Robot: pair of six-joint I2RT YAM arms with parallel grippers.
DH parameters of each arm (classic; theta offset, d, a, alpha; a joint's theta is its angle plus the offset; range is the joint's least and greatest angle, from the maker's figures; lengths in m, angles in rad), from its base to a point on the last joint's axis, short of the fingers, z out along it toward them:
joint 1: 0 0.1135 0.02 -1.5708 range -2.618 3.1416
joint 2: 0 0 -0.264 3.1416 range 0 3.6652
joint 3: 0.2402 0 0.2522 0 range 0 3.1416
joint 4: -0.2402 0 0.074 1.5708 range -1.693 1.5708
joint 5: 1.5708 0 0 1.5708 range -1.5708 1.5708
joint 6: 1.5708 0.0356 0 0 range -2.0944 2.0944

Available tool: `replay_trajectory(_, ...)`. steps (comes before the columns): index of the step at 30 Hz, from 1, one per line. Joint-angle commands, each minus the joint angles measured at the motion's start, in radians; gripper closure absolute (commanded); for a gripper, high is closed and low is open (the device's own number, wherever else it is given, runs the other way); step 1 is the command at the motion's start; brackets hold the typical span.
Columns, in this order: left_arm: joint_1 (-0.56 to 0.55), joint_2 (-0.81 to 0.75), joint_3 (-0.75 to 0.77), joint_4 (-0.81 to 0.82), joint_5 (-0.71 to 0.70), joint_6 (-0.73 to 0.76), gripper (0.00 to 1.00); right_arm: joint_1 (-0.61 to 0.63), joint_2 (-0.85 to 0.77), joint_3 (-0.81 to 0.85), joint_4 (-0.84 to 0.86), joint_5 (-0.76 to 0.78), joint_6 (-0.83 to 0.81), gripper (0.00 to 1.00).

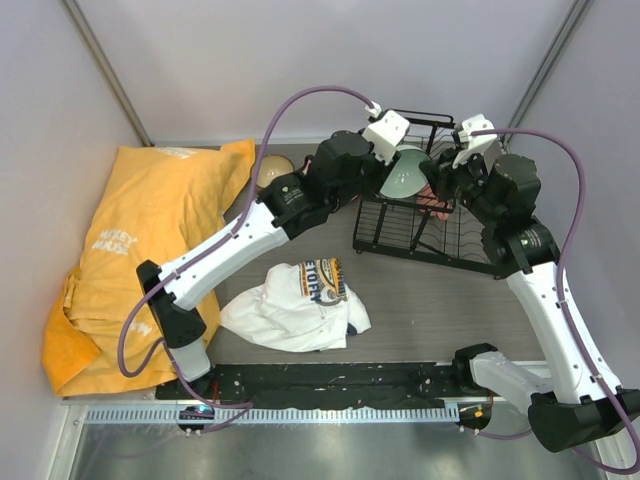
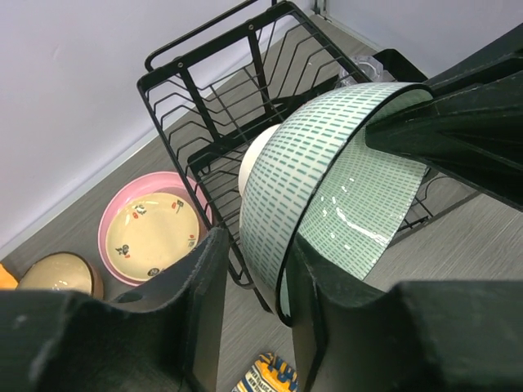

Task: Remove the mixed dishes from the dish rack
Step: Place the bowl at the center of the board.

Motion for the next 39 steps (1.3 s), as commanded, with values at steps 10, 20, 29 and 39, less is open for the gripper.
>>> replay_trajectory(10, 0.007, -0.059, -0.012, 0.033, -0.063, 0.013, 1.0, -0.005, -0.015, 0.009, 0.098, 0.042, -0.004, 0.94)
replay_trajectory(20, 0.008, -0.064, -0.009, 0.038, -0.095, 0.029, 1.0, -0.005, -0.018, 0.001, 0.084, 0.008, -0.008, 0.54)
replay_trajectory(29, 0.019, -0.078, -0.003, 0.046, -0.143, 0.053, 1.0, -0.005, -0.024, 0.004, 0.07, -0.036, -0.005, 0.25)
replay_trajectory(39, 0.212, -0.145, 0.005, 0.024, -0.075, -0.037, 1.0, -0.006, -0.035, 0.003, 0.073, -0.007, -0.005, 0.23)
